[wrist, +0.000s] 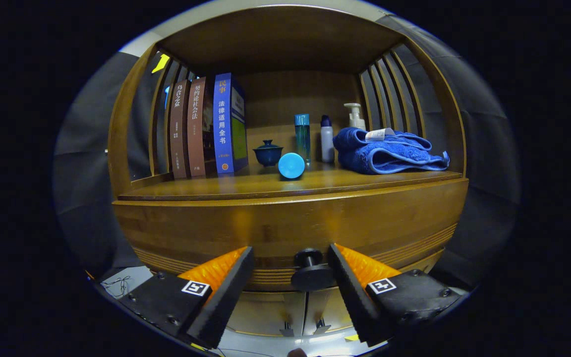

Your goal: Pull open the drawer, take out the items inside it, and place them on the countertop above the cabinet.

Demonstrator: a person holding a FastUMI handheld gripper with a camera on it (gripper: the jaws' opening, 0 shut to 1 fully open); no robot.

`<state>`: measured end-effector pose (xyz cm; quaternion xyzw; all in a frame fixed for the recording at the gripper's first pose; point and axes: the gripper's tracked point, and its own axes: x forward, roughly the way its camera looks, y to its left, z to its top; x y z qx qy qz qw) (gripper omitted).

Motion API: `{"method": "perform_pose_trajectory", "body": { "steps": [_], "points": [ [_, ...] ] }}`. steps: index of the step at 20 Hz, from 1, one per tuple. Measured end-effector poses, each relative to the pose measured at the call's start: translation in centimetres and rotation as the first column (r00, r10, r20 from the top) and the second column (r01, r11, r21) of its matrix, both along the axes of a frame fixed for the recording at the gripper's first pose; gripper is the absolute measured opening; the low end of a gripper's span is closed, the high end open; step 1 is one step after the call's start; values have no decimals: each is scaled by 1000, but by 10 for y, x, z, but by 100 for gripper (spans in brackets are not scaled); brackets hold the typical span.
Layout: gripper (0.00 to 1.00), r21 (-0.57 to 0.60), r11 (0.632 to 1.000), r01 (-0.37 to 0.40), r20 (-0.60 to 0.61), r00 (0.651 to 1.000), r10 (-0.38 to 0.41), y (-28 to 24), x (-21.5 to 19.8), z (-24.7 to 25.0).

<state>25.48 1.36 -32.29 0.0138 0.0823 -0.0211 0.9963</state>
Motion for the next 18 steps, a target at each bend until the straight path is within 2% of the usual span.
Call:
{"method": "perform_pose_trajectory", "body": {
  "steps": [3, 6, 8, 12, 18],
  "points": [
    [100, -2, 1000, -6, 3, 1000, 6, -1, 1, -2],
    [100, 67, 997, -35, -3, 999, 35, -1, -2, 2],
    [100, 90, 996, -14, -4, 1000, 14, -12, -8, 12],
    [100, 57, 998, 3, 49, 999, -5, -18, -31, 58],
    [99, 107, 994, -22, 137, 990, 7, -7, -81, 156]
  ]
}}
